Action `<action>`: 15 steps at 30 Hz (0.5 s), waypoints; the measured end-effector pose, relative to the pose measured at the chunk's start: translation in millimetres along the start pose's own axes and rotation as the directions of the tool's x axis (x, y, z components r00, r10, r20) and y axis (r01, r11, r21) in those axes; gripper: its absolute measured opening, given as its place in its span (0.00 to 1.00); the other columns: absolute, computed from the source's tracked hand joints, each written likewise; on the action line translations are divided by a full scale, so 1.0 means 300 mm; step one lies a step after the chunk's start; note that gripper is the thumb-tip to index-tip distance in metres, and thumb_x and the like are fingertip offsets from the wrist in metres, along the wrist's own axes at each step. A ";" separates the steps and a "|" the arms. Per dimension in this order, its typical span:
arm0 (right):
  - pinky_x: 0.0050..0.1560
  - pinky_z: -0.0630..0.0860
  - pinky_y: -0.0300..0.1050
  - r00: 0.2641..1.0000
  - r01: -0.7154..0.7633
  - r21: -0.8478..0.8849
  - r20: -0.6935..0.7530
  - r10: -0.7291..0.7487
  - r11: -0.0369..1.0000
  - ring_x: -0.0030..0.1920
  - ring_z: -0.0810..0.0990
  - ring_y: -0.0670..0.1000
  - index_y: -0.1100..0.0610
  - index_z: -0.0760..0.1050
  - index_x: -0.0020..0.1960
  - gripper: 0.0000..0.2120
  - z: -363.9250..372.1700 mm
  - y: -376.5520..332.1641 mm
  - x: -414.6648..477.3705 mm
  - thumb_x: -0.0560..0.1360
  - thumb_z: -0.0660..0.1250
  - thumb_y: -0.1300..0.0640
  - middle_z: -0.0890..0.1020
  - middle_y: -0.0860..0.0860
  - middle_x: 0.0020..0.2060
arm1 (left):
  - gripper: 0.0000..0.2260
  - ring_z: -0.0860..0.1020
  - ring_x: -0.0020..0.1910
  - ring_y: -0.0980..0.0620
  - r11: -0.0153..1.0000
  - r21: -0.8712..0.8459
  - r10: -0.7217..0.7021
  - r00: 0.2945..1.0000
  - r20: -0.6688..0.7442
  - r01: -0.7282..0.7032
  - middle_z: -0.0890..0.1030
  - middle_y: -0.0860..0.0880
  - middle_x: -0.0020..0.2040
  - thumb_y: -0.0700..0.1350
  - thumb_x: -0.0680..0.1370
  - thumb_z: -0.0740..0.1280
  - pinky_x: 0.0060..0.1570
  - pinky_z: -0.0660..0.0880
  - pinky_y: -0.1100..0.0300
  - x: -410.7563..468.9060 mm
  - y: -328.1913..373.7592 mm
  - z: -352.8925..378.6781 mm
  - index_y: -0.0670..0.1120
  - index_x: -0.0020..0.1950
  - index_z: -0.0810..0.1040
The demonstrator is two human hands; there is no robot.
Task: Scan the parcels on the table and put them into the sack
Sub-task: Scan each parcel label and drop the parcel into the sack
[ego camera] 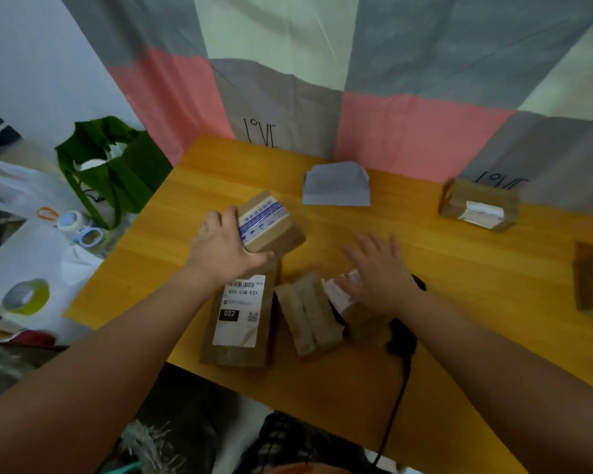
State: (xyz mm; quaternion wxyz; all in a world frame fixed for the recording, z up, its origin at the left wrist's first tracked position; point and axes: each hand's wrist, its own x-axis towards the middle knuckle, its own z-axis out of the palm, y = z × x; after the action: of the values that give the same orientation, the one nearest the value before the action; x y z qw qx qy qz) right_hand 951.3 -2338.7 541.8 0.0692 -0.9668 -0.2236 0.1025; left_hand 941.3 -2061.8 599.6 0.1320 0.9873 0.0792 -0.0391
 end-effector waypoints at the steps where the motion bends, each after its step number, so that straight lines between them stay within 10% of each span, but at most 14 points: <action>1: 0.72 0.36 0.64 0.993 -0.116 0.020 0.038 0.115 0.993 0.77 0.47 0.57 0.44 0.57 0.76 0.34 -0.005 0.031 0.000 0.75 0.48 0.29 0.54 0.52 0.78 | 0.46 0.68 0.61 0.41 0.999 0.007 0.053 0.999 -0.006 -0.053 0.66 0.42 0.62 0.66 0.66 0.70 0.59 0.69 0.47 0.022 0.046 0.004 0.44 0.75 0.55; 5: 0.71 0.35 0.67 0.936 -0.246 0.148 0.292 0.195 0.958 0.77 0.48 0.58 0.43 0.62 0.74 0.29 0.018 0.093 -0.018 0.76 0.55 0.33 0.59 0.49 0.76 | 0.45 0.68 0.62 0.40 0.971 0.077 0.218 0.971 0.103 -0.226 0.66 0.43 0.62 0.63 0.68 0.71 0.60 0.69 0.47 0.124 0.218 0.064 0.46 0.75 0.54; 11: 0.74 0.39 0.58 0.946 -0.316 0.286 0.173 0.276 0.905 0.68 0.67 0.53 0.47 0.77 0.60 0.17 0.030 0.108 -0.026 0.79 0.58 0.41 0.77 0.48 0.58 | 0.46 0.62 0.69 0.41 0.868 0.233 0.211 0.750 0.627 -0.439 0.63 0.45 0.70 0.75 0.65 0.64 0.66 0.63 0.43 0.226 0.257 0.181 0.50 0.74 0.58; 15: 0.75 0.45 0.51 0.892 -0.448 0.320 0.090 0.444 0.835 0.71 0.65 0.54 0.51 0.71 0.68 0.18 -0.019 0.191 0.083 0.80 0.61 0.48 0.73 0.52 0.68 | 0.35 0.61 0.70 0.39 0.882 0.100 0.374 0.812 0.448 -0.461 0.62 0.43 0.72 0.69 0.74 0.59 0.67 0.62 0.43 0.407 0.314 0.224 0.49 0.73 0.63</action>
State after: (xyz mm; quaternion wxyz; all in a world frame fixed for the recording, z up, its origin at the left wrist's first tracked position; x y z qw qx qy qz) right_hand 998.6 -2379.1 532.8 0.2038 -0.9659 0.0276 0.1576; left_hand 1073.4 -2151.6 547.0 0.0492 0.9571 -0.1749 -0.2259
